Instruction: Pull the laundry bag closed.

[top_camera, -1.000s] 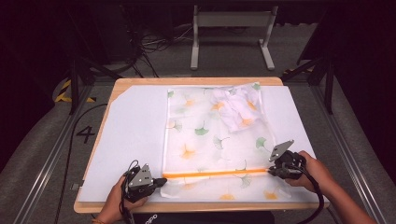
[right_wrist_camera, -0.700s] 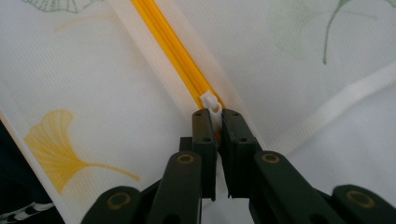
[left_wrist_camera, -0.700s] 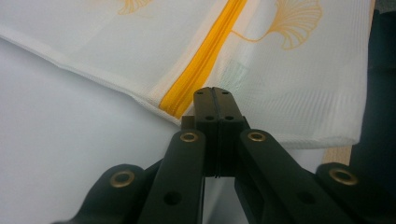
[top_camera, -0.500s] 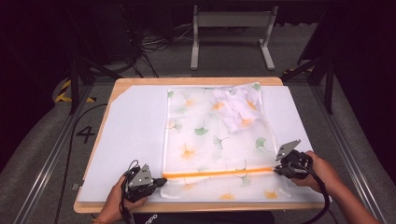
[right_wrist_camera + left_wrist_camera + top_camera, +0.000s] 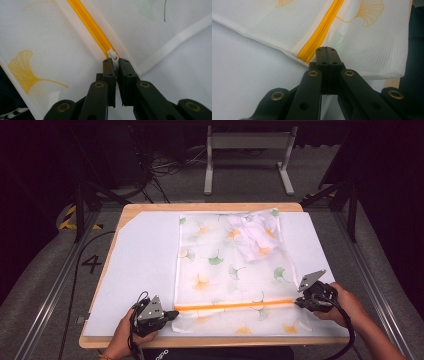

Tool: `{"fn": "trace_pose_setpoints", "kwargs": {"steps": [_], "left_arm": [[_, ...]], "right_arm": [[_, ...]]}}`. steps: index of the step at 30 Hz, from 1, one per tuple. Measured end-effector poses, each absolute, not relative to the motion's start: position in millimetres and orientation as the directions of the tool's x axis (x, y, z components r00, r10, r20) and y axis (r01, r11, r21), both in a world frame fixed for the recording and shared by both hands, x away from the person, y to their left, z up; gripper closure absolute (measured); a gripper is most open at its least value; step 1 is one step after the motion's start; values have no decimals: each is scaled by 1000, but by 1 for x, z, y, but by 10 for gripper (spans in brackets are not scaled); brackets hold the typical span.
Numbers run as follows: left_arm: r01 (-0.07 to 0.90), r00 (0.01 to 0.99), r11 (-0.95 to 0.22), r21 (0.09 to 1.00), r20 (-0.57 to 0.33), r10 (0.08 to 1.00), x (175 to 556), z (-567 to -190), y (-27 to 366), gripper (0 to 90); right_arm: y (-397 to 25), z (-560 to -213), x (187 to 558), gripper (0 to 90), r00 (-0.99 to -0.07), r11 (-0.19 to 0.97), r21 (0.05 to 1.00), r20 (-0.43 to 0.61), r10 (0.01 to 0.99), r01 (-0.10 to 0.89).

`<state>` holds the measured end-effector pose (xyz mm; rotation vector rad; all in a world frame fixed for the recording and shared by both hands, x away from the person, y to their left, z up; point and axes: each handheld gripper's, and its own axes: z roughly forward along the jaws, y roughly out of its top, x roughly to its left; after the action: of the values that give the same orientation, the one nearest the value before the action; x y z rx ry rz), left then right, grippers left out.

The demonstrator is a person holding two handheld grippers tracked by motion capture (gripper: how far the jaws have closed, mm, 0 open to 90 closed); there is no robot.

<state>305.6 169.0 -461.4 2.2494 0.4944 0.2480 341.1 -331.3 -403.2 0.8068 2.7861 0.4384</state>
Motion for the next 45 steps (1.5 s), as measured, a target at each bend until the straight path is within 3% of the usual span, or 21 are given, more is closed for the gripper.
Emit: {"fn": "trace_pose_setpoints", "kwargs": {"steps": [25,45], "left_arm": [[269,906,-602,752,15,424,306,-461,170,900],[298,901,-591,750,-17,433,309,-459,171,900]], "right_arm": [[-338,-403,337,849,-817,794,352,-120,563,496],[-343,-401,329,833,-805,746,457,-101,585,485]]}}
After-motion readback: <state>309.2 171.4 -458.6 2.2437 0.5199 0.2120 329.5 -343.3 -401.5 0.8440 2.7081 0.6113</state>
